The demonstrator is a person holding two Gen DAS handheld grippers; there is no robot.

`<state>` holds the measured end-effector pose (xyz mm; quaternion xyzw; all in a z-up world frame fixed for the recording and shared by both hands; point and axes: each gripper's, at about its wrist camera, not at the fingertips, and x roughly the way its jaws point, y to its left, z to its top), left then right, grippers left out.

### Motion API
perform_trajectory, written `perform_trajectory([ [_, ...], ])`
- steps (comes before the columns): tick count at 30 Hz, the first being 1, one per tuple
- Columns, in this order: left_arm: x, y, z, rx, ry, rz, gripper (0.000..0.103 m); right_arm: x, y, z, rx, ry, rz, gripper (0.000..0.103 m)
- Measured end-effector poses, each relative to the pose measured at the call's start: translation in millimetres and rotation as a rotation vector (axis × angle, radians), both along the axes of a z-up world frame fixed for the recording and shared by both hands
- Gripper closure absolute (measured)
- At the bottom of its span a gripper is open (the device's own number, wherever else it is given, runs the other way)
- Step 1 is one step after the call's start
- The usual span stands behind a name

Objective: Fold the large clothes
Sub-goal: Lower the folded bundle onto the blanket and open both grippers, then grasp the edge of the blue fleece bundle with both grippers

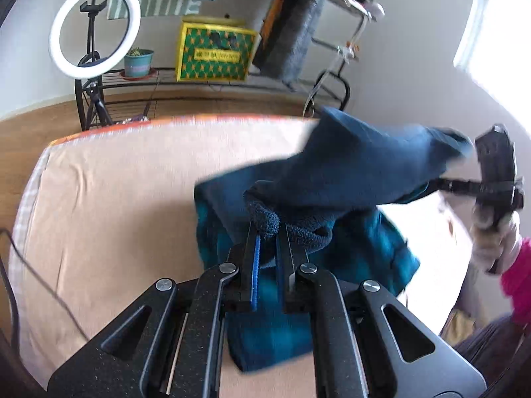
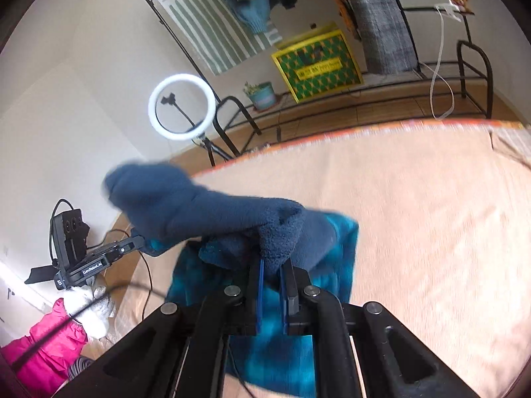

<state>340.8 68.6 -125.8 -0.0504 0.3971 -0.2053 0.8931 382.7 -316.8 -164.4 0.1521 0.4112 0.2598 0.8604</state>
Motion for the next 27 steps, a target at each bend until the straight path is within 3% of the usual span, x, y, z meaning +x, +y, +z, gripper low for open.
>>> perform_trajectory([
  [5,-36.3,-6.0,-33.1,0.091,0.075,-0.031,0.095,-41.3,1.9,-24.5,-0.132,0.044,0.013,0.095],
  [6,-44.0,-4.5,-36.6,0.098,0.088,-0.033,0.095,-48.2,2.5,-26.3,-0.164,0.054,0.016,0.088],
  [9,-68.2,12.8,-30.5,0.077,0.092,-0.018,0.095,-70.7,-3.7,-16.5,-0.200,0.037,0.013,0.074],
  [11,-81.2,27.4,-17.4,0.045,0.080,0.006,0.095,-91.3,-11.2,2.7,-0.199,-0.012,0.006,0.074],
  [16,-125.2,73.9,50.7,-0.113,0.013,0.065,0.094,-157.8,-40.4,70.4,-0.130,-0.182,-0.049,0.074],
  [18,-146.8,85.1,86.1,-0.161,-0.013,0.073,0.089,-181.7,-51.5,97.1,-0.107,-0.243,-0.076,0.073],
  [20,-162.8,91.7,112.8,-0.178,-0.040,0.083,0.083,-206.2,-59.5,123.2,-0.095,-0.303,-0.098,0.072],
  [24,-200.4,106.3,172.8,-0.198,-0.092,0.101,0.082,-242.8,-72.1,170.9,-0.101,-0.426,-0.143,0.070],
  [26,-211.6,114.9,195.1,-0.231,-0.095,0.102,0.073,-258.7,-77.2,191.8,-0.090,-0.469,-0.161,0.068],
  [27,-216.1,119.8,207.4,-0.256,-0.089,0.107,0.063,-265.4,-79.3,200.1,-0.083,-0.485,-0.164,0.066],
])
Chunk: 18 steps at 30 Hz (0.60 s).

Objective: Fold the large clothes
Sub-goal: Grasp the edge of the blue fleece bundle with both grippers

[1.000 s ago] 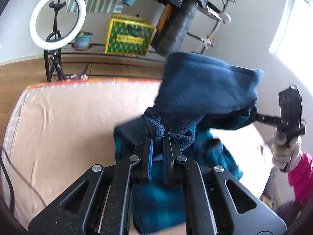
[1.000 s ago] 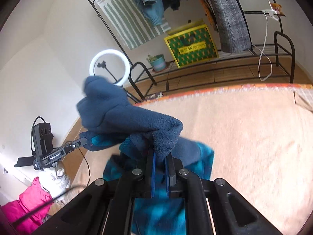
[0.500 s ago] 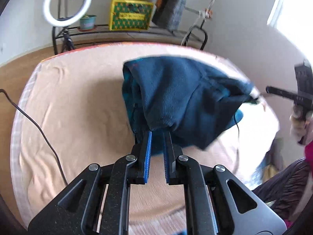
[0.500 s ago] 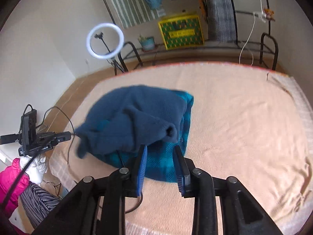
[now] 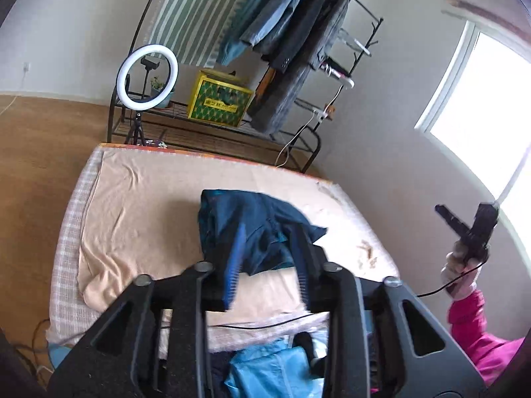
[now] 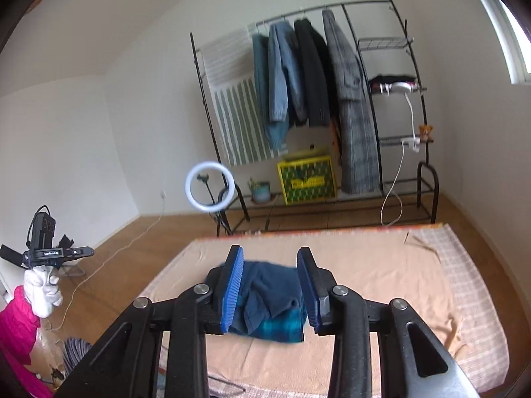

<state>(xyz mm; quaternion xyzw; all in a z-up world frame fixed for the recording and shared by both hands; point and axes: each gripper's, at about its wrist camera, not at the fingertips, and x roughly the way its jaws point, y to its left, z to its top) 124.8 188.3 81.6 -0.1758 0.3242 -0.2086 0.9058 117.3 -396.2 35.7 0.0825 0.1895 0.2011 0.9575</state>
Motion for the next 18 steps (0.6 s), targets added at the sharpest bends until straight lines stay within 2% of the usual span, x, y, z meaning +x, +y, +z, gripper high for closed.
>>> perform_trajectory([
  [1,-5.2,4.8,13.4,-0.027,0.001,0.002,0.057,-5.2,-0.8,8.8,0.004,-0.016,0.001,0.061],
  [2,-9.3,8.5,26.3,-0.046,-0.001,0.000,0.055,-10.0,-0.6,17.4,0.007,-0.029,-0.001,0.057],
  [4,-14.7,11.3,45.0,-0.048,-0.015,-0.002,0.052,-12.0,-1.1,29.4,0.029,-0.043,0.009,0.040],
  [5,-17.3,9.9,48.3,-0.043,-0.020,-0.001,0.048,-11.9,-0.2,33.5,0.041,-0.043,0.025,0.037],
  [6,-14.6,8.0,49.1,-0.031,-0.021,0.002,0.037,-11.0,2.2,34.2,0.045,-0.040,0.035,0.034],
  [7,-11.9,5.4,45.4,-0.025,-0.016,0.002,0.032,-10.7,5.4,32.5,0.045,-0.034,0.043,0.029],
  [8,-7.9,3.0,38.8,-0.027,-0.007,-0.001,0.032,-7.7,9.6,26.2,0.048,-0.019,0.050,0.027],
  [9,-1.4,-0.3,27.4,-0.038,0.015,-0.007,0.032,-3.5,13.0,16.1,0.059,0.005,0.057,0.026],
  [12,36.1,-11.3,-30.2,-0.087,0.115,-0.006,0.032,23.9,25.9,-32.2,0.119,0.135,0.090,0.026],
  [14,58.4,-17.7,-63.8,-0.113,0.173,-0.004,0.032,46.8,40.0,-73.0,0.149,0.234,0.098,0.026],
  [18,113.2,-34.6,-147.6,-0.207,0.341,-0.018,0.032,95.6,71.8,-148.0,0.168,0.404,0.101,0.026],
])
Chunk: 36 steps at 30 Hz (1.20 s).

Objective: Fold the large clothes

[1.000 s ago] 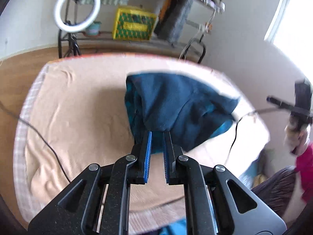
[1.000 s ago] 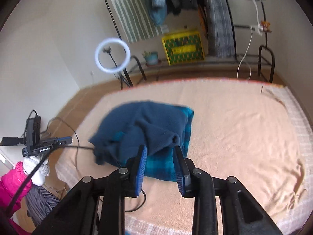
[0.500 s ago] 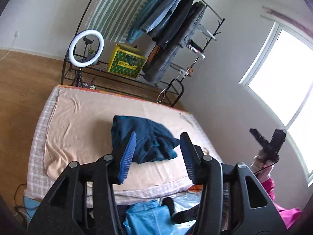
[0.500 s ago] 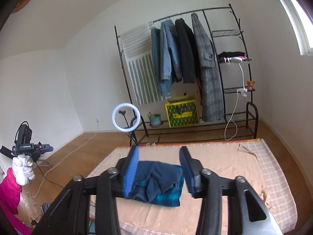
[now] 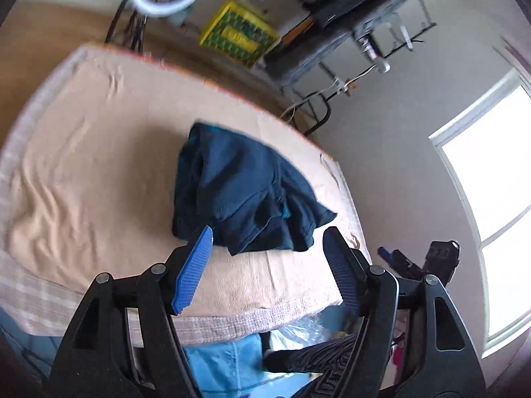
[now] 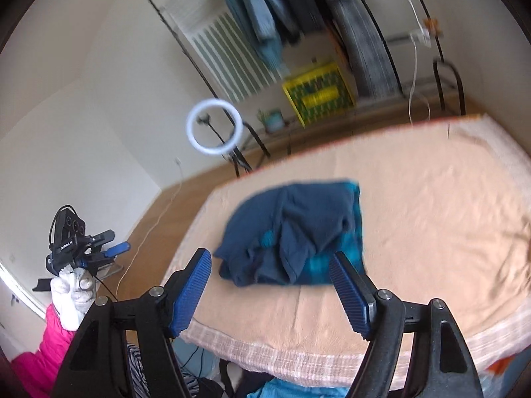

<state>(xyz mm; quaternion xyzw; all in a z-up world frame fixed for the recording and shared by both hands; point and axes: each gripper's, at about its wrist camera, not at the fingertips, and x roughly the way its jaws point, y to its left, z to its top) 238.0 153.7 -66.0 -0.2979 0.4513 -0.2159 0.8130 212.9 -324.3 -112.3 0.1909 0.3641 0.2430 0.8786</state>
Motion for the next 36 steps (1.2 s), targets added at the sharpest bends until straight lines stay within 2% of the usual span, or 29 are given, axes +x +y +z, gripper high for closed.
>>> perform_trajectory([
  [3,37.1,-9.7,-56.3,-0.033,0.124,0.015,0.033,27.5,15.5,-37.5,-0.011,0.066,-0.035,0.026],
  [6,61.5,-12.3,-95.9,-0.040,0.186,0.055,0.033,57.0,23.6,-71.0,0.016,0.148,-0.077,0.026],
  [9,77.2,-16.7,-124.3,-0.056,0.233,0.060,0.034,77.4,32.2,-93.2,0.018,0.188,-0.090,0.026],
  [13,93.6,-25.5,-147.5,-0.075,0.273,0.049,0.045,94.9,44.0,-115.5,0.029,0.248,-0.047,0.027],
  [14,95.5,-26.2,-148.9,-0.074,0.267,0.053,0.049,96.8,46.4,-118.7,0.016,0.253,-0.044,0.029],
  [15,97.3,-26.8,-149.9,-0.094,0.253,0.050,0.066,99.9,48.3,-121.8,0.010,0.258,-0.044,0.042],
  [16,98.6,-27.5,-150.2,-0.114,0.255,0.037,0.088,102.5,49.9,-125.4,0.023,0.272,-0.029,0.067],
  [18,98.2,-27.1,-142.1,-0.093,0.237,0.035,0.093,105.5,54.5,-132.1,0.064,0.309,0.008,0.091],
  [19,94.9,-27.3,-134.4,-0.066,0.208,0.031,0.094,103.8,56.8,-133.1,0.074,0.309,0.014,0.096],
  [21,89.6,-25.9,-123.1,-0.047,0.186,0.032,0.095,95.0,58.4,-128.8,0.121,0.315,0.024,0.097],
  [23,84.8,-26.0,-117.5,0.027,0.159,0.037,0.095,77.7,53.8,-119.9,0.254,0.315,0.061,0.097],
  [24,83.5,-27.6,-120.1,0.065,0.158,0.034,0.095,70.1,52.1,-118.1,0.267,0.293,0.060,0.098],
  [25,83.6,-28.1,-128.5,0.082,0.180,0.035,0.095,65.0,52.7,-125.2,0.252,0.291,0.052,0.098],
  [28,85.0,-34.1,-147.7,0.121,0.215,0.020,0.095,75.6,57.9,-166.5,0.153,0.424,0.005,0.098],
  [29,83.6,-36.3,-147.5,0.135,0.205,0.018,0.095,78.9,55.0,-175.7,0.157,0.445,-0.015,0.099],
  [31,78.9,-39.5,-141.3,0.167,0.180,0.011,0.095,80.0,53.7,-175.3,0.166,0.439,-0.018,0.099],
  [36,67.5,-43.0,-130.3,0.191,0.160,-0.003,0.093,61.4,72.2,-144.1,0.043,0.336,0.056,0.098],
])
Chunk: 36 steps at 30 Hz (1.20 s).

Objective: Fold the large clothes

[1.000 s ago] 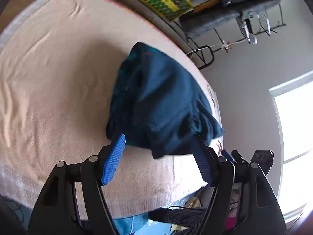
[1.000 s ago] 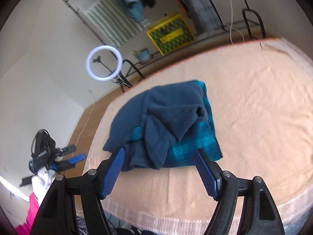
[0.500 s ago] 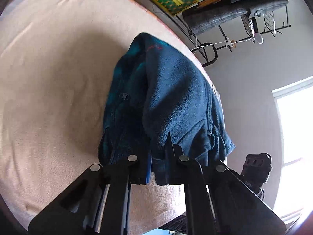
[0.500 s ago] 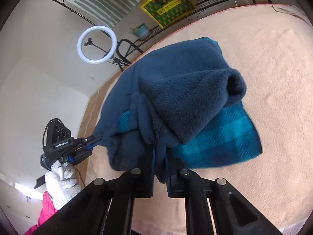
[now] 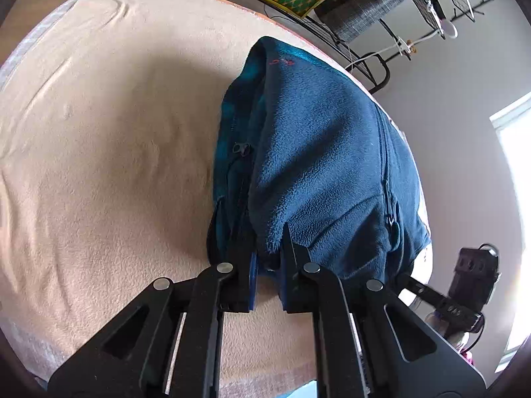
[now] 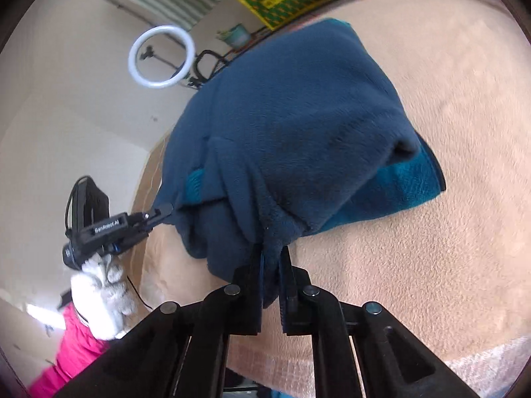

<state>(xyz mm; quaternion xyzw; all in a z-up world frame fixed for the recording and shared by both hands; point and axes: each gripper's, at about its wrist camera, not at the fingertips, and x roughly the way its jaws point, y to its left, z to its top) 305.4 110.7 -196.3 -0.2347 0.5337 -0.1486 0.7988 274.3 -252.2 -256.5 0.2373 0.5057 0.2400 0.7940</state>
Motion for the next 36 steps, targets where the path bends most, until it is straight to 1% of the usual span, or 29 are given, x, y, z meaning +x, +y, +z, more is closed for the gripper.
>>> perform_trajectory([
  [2,-6.7,1.2,10.7,0.041,-0.029,-0.009,0.091,-2.2,1.4,14.2,-0.012,-0.023,0.026,0.093],
  [3,-8.0,1.7,14.9,0.057,-0.032,-0.007,0.085,-3.9,0.6,20.9,-0.011,-0.027,0.038,0.091],
  [4,-10.6,4.6,21.5,0.080,-0.034,0.008,0.076,-6.3,-0.8,28.4,-0.010,-0.036,0.052,0.088],
  [5,-13.6,6.7,28.6,0.088,-0.044,0.026,0.072,-9.2,-4.9,37.4,-0.009,-0.052,0.079,0.084],
  [6,-15.1,9.3,39.4,0.086,-0.079,0.047,0.072,-13.9,-7.6,45.5,-0.015,-0.074,0.098,0.079],
  [8,-13.3,6.1,67.7,0.123,-0.172,0.078,0.072,-13.5,-9.6,68.8,-0.040,-0.156,0.134,0.074],
  [10,-3.3,-7.3,88.3,0.135,-0.248,0.061,0.072,-3.5,-9.0,88.8,-0.052,-0.225,0.136,0.070],
  [12,14.6,-23.8,99.7,0.132,-0.271,0.048,0.072,19.8,-7.6,103.9,-0.057,-0.273,0.112,0.068],
  [14,37.7,-40.9,103.1,0.107,-0.281,0.043,0.072,53.9,-3.3,109.5,-0.084,-0.303,0.042,0.068],
  [16,62.9,-61.6,98.9,0.101,-0.280,0.040,0.072,86.0,2.0,106.4,-0.080,-0.307,-0.007,0.069],
  [17,76.4,-70.3,93.1,0.081,-0.268,0.036,0.072,102.5,5.7,102.2,-0.074,-0.297,-0.025,0.070],
  [19,96.7,-84.9,81.2,0.076,-0.236,0.019,0.072,129.0,16.1,92.4,-0.076,-0.288,-0.047,0.070],
  [21,113.5,-97.0,71.8,0.100,-0.224,0.016,0.072,138.7,23.2,80.0,-0.100,-0.275,-0.046,0.070],
  [23,121.0,-105.7,53.4,0.150,-0.189,-0.002,0.072,151.1,33.3,65.6,-0.144,-0.258,-0.022,0.070],
  [24,121.4,-107.5,41.3,0.171,-0.160,-0.011,0.072,153.0,36.6,59.1,-0.172,-0.242,-0.008,0.070],
  [25,115.0,-106.0,25.2,0.203,-0.131,-0.025,0.072,153.9,38.8,45.0,-0.198,-0.208,0.007,0.072],
  [26,105.9,-103.8,13.0,0.221,-0.124,-0.041,0.072,153.3,37.5,35.8,-0.207,-0.180,0.017,0.076],
  [27,92.2,-99.6,1.4,0.220,-0.147,-0.067,0.075,147.7,36.4,28.2,-0.214,-0.153,0.035,0.079],
  [28,78.4,-97.7,-4.5,0.219,-0.203,-0.084,0.075,137.2,35.6,18.9,-0.230,-0.142,0.070,0.083],
  [30,64.4,-102.8,-5.5,0.251,-0.262,-0.104,0.075,123.3,35.3,11.3,-0.257,-0.160,0.110,0.086],
  [32,59.4,-103.8,-6.1,0.251,-0.293,-0.098,0.075,113.8,32.3,7.6,-0.260,-0.197,0.114,0.086],
  [34,59.1,-99.8,-0.4,0.233,-0.278,-0.093,0.075,111.2,29.5,10.0,-0.256,-0.196,0.103,0.086],
  [36,53.8,-90.3,15.0,0.213,-0.248,-0.077,0.075,102.0,28.1,24.4,-0.261,-0.191,0.096,0.086],
])
